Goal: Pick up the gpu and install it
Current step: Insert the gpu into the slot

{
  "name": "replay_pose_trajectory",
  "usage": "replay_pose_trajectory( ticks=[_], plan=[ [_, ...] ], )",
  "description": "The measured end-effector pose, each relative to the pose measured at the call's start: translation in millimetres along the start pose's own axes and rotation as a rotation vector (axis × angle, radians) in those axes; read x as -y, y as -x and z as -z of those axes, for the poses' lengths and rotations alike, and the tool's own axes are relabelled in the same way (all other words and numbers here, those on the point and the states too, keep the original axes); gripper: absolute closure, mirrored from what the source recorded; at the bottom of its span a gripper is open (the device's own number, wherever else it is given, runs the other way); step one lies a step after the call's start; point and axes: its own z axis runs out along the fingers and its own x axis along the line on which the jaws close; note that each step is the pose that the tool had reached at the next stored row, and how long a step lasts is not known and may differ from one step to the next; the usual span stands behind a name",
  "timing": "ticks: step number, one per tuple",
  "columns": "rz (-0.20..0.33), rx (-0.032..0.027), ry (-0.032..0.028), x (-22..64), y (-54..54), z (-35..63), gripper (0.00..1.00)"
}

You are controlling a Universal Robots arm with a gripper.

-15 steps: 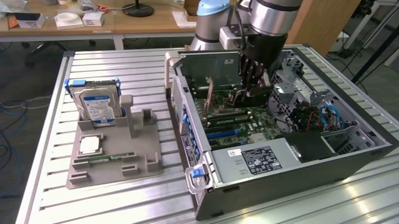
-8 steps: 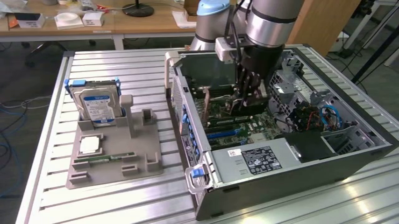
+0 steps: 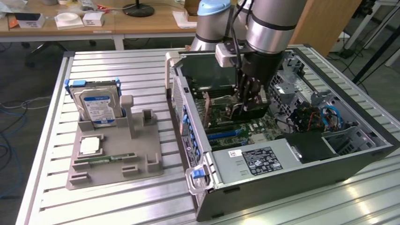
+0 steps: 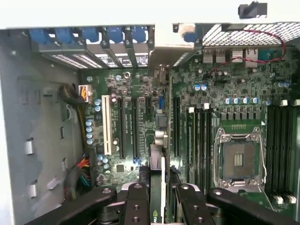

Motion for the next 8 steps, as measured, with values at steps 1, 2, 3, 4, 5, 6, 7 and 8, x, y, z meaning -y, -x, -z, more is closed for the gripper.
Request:
replay_pose_trajectory(
  ticks=[1, 2, 3, 4, 5, 6, 7, 8],
  plan=[
    [0.0, 0.0001, -0.0002, -0.2, 3.7, -1.9, 0.74],
    [0.0, 0.0002, -0.0002, -0.3, 4.0, -3.7, 0.74],
    [0.0, 0.0001, 0.0, -0.7, 3.9, -5.4, 0.74],
    [0.0, 0.0002, -0.0001, -1.5, 3.4, -7.3, 0.74],
    [0.0, -0.0001, 0.0, -2.2, 2.9, -8.9, 0.74],
    [0.0, 0.0, -0.0001, -3.5, 2.8, -10.7, 0.74],
    [0.0, 0.0003, -0.0002, -5.6, 2.6, -12.7, 0.74],
    [0.0, 0.0, 0.0, -7.2, 2.6, -14.4, 0.74]
  ],
)
